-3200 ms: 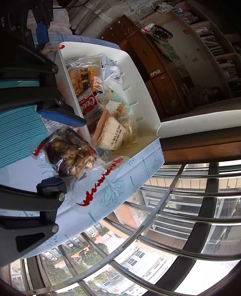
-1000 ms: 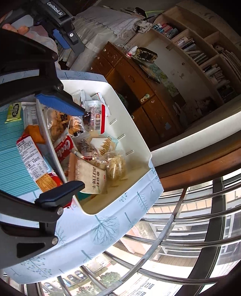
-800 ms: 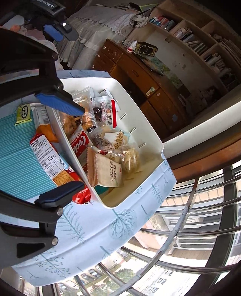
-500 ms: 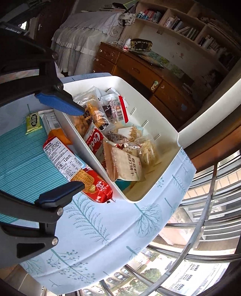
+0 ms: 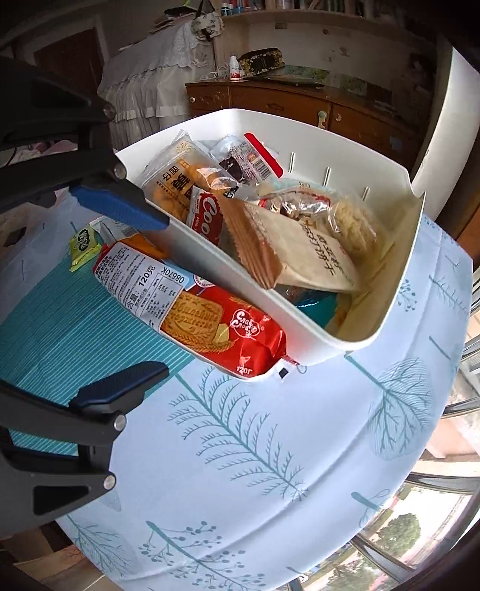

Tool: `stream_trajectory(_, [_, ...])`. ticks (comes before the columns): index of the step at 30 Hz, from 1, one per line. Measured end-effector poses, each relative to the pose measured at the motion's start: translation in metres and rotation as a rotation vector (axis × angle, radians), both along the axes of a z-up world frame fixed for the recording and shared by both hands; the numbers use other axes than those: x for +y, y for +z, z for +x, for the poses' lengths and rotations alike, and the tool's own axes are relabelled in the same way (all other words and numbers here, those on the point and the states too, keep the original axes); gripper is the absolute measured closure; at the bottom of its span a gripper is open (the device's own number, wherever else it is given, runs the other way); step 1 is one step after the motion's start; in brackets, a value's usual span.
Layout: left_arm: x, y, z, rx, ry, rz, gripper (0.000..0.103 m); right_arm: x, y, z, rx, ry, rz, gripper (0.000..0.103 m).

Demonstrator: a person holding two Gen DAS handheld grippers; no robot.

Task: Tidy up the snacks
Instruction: 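Move the right gripper to the red biscuit pack while the left reaches the green pack, then grasp the red biscuit pack with the right gripper while the left grasps the green pack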

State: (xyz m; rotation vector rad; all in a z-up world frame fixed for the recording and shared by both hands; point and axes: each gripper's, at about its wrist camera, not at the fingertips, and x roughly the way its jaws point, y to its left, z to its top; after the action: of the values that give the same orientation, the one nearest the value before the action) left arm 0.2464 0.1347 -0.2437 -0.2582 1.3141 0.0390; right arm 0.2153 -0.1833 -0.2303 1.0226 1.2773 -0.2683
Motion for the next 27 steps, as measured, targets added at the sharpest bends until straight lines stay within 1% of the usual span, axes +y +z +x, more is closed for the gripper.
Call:
stream_trajectory(5, [-0.005, -0.017, 0.0, 0.032, 0.029, 0.007, 0.022, -0.005, -0.014, 0.008, 0.06, -0.028, 0.045, 0.03])
stream_trajectory(11, [-0.01, -0.037, 0.005, 0.075, 0.043, -0.005, 0.022, -0.012, -0.034, 0.01, 0.149, -0.066, 0.099, 0.03])
stream_trajectory(14, [-0.014, -0.045, 0.008, 0.09, 0.046, -0.001, 0.022, -0.013, -0.04, 0.012, 0.161, -0.077, 0.12, 0.03])
stream_trajectory(20, [-0.021, -0.057, 0.013, 0.121, 0.048, 0.008, 0.022, -0.011, -0.042, 0.019, 0.178, -0.084, 0.102, 0.03])
stream_trajectory(27, [-0.028, -0.066, 0.018, 0.146, 0.049, 0.035, 0.022, -0.012, -0.053, 0.019, 0.192, -0.097, 0.116, 0.031])
